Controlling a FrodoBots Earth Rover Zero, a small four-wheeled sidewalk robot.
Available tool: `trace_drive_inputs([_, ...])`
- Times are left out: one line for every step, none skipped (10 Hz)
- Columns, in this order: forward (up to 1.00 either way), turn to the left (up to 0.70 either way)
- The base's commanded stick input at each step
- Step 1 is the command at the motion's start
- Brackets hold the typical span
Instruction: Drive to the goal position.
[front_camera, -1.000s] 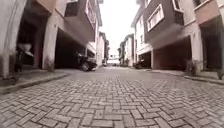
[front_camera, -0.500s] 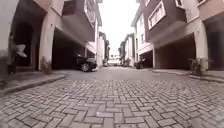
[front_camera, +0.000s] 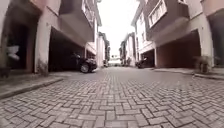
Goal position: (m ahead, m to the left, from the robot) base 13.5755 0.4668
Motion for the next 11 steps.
trace_drive_inputs([0.70,0.00])
trace_drive_inputs([0.70,0.00])
trace_drive_inputs([0.70,0.00])
trace_drive_inputs([0.70,0.00])
trace_drive_inputs([0.70,0.00])
trace_drive_inputs([0.70,0.00])
trace_drive_inputs([0.70,0.00])
trace_drive_inputs([0.70,0.00])
trace_drive_inputs([0.70,0.00])
trace_drive_inputs([0.70,0.00])
trace_drive_inputs([0.70,0.00])
